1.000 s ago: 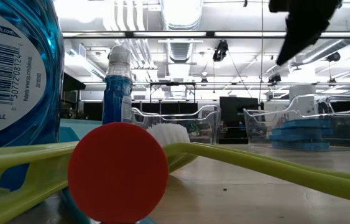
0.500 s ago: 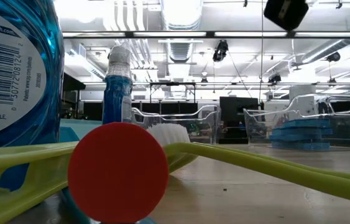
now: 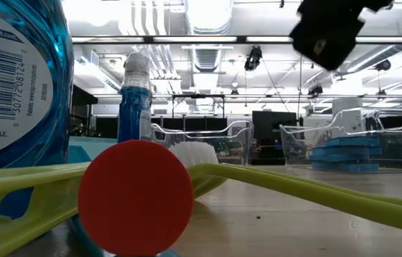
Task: Pick & Place Kitchen Sink Supplies
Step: Put the green dish brush in the left transparent bin
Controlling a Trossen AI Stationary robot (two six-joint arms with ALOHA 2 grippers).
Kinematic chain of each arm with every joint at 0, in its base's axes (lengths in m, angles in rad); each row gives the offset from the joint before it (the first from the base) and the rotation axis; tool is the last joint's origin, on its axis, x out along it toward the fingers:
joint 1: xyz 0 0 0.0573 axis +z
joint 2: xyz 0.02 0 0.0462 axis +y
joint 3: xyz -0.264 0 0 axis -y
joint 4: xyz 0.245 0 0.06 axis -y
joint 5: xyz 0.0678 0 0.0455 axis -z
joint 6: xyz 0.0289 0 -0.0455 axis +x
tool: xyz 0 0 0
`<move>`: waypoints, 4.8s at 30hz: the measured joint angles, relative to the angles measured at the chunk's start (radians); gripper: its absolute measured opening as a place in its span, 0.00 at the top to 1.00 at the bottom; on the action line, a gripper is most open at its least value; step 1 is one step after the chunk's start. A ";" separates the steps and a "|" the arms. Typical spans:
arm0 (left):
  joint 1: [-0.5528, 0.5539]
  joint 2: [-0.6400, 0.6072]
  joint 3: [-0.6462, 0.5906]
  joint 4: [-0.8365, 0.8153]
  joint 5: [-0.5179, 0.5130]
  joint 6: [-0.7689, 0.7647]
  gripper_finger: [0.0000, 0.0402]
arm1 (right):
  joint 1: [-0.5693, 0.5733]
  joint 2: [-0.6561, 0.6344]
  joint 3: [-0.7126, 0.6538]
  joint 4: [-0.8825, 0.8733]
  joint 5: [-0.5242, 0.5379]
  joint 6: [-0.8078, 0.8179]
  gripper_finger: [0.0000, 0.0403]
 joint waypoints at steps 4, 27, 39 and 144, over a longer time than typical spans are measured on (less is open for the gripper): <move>0.000 0.000 0.000 0.000 0.000 0.000 1.00 | 0.006 0.100 0.042 -0.001 -0.012 0.031 0.64; 0.000 0.000 0.000 -0.005 0.000 0.000 1.00 | 0.033 0.514 0.467 -0.277 -0.105 0.077 0.58; 0.000 0.001 0.000 -0.015 0.000 0.000 1.00 | 0.032 0.576 0.522 -0.394 -0.059 0.067 0.59; 0.000 0.001 0.001 -0.035 0.000 0.000 1.00 | -0.968 0.321 0.540 -0.236 -0.090 -0.874 0.85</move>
